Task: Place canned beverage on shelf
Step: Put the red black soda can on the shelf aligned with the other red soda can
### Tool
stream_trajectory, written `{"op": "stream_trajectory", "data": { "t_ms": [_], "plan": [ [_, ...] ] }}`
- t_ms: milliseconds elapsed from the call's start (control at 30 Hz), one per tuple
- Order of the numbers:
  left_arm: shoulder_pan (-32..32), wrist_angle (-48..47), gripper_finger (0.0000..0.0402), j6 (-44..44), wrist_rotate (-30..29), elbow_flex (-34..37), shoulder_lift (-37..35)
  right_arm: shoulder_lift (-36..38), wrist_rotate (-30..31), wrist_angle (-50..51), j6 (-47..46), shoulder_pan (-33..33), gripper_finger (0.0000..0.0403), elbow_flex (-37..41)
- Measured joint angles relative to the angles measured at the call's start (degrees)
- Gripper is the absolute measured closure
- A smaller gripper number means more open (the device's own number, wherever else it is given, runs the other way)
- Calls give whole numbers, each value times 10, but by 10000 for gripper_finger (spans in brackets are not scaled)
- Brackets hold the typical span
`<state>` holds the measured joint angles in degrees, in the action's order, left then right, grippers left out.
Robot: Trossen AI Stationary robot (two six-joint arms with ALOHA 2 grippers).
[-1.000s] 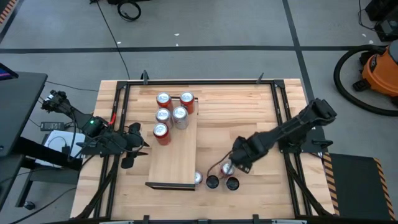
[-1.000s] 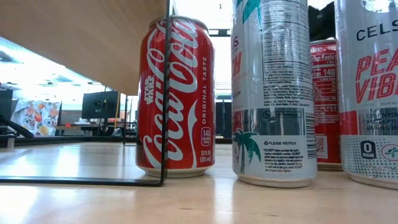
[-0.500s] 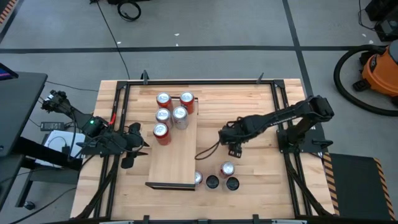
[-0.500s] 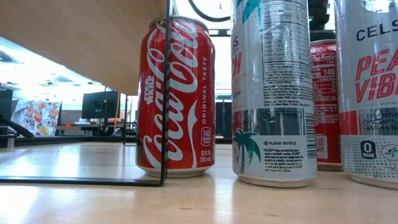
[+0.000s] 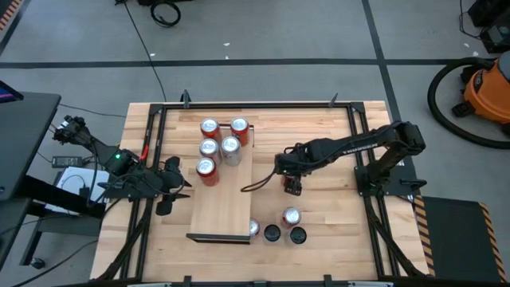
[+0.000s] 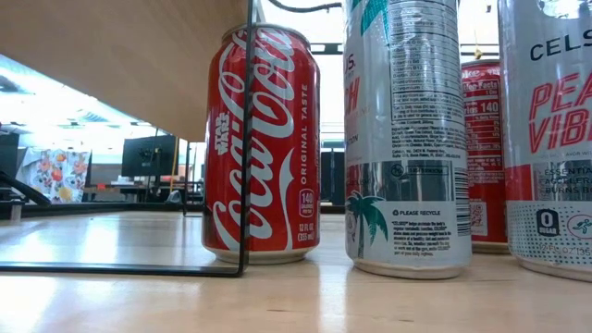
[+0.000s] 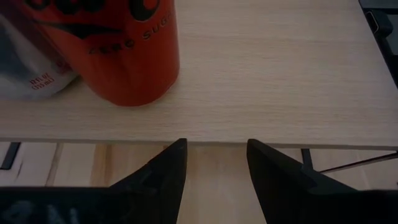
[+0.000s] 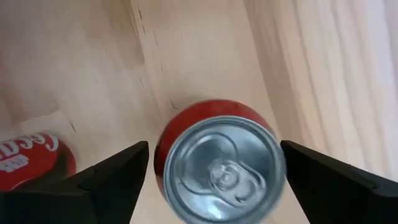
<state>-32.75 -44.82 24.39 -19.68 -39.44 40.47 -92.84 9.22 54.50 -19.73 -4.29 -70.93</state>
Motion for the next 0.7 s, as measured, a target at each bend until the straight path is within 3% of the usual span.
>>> {"op": "stream_trajectory", "data": {
  "t_ms": [167,433,700],
  "plan": [
    [0,0,224,7,0,0,0,7,15,38,-8,-6,29,-34],
    [0,5,224,41,-59,0,0,24,124,-34,-1,-56,33,-68],
    [0,26,224,45,-97,0,0,-3,134,-285,78,-114,41,-70]
  ]
}}
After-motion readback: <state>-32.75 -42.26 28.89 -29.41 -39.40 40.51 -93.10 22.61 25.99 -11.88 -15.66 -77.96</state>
